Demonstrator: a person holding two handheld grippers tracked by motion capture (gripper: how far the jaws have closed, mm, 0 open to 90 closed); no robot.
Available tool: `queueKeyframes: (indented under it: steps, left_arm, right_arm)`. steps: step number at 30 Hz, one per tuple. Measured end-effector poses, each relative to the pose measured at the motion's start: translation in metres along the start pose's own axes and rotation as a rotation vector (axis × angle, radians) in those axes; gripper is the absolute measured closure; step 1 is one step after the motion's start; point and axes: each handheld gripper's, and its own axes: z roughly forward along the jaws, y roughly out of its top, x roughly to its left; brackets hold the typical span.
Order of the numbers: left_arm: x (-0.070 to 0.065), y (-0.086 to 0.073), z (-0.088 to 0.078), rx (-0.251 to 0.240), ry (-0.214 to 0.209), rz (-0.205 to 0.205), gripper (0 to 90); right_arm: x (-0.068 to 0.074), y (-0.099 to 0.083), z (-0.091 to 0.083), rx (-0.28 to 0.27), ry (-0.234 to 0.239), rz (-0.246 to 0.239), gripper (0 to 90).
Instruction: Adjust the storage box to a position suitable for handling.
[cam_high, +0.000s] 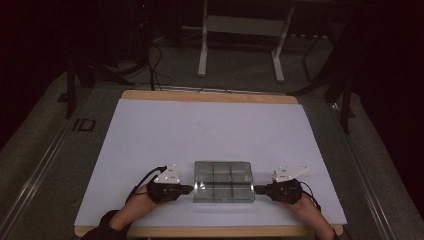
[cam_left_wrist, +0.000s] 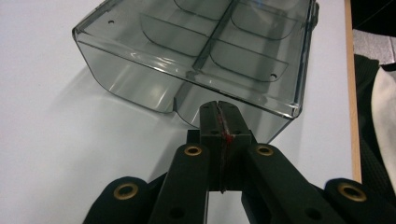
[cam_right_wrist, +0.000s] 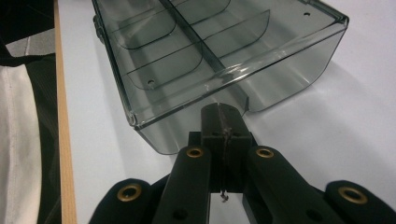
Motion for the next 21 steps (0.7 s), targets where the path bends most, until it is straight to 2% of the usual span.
queueKeyframes:
  steps: [4,8,16,18,21]
  left_arm:
    - [-0.0025,0.0016,-0.0016,-0.002,0.018,0.015,89.9]
    - [-0.0029,0.0031,-0.0033,-0.004,0.017,0.022,89.9]
    - [-0.0022,0.0023,-0.0032,-0.012,0.009,0.008,89.9]
    - [-0.002,0.0023,-0.0033,-0.016,0.001,0.003,89.9]
    - [-0.0038,0.0042,-0.0037,-0.023,0.002,0.009,89.9]
  right_arm:
    - [0.0008,0.0015,-0.0037,-0.021,0.007,0.002,90.0]
    - [0.0011,0.0017,-0.0044,-0.024,0.008,0.001,90.0]
    - [0.0008,0.0014,-0.0048,-0.028,0.014,0.0,90.0]
    - [0.0006,0.0017,-0.0056,-0.036,0.028,0.008,90.0]
    - [0.0015,0.0028,-0.0058,-0.04,0.028,0.002,90.0]
